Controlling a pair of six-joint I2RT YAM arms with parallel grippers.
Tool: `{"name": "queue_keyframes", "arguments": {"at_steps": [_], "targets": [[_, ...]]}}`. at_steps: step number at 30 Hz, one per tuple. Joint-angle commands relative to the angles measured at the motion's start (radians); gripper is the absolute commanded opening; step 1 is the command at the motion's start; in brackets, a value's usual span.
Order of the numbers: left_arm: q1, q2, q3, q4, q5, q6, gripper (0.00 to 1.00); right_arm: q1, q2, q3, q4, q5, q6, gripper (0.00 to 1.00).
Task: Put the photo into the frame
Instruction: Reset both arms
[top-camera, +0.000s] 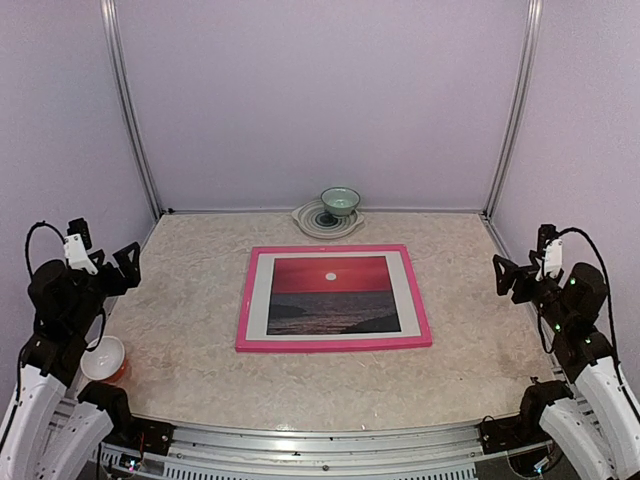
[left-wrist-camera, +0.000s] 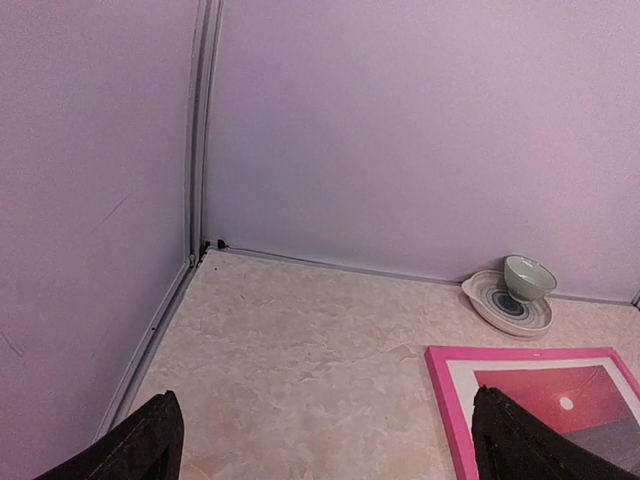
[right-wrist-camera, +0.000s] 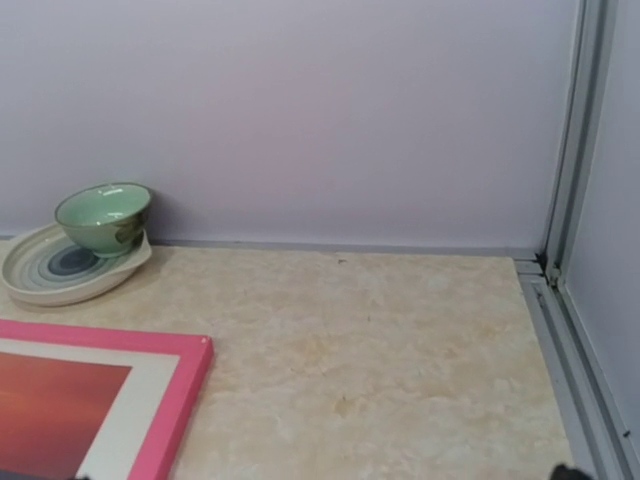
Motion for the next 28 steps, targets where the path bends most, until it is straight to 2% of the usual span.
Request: {"name": "queue_keyframes", "arguments": {"at_steps": [1, 11, 28], "targets": [[0.001, -0.018, -0.005, -0.014, -0.022, 0.02, 0.99, -0.006, -0.037, -0.013, 0.007, 0.012, -0.007, 0.99], [-0.001, -0.025, -0.014, -0.009, -0.041, 0.019, 0.99, -0.007, -0.093, -0.015, -0.02, -0.005, -0.001, 0.99], [0.005, -0.003, -0.016, -0.003, -0.041, 0.017, 0.99, -0.007, -0.092, -0.018, -0.009, -0.021, 0.005, 0.99]]}}
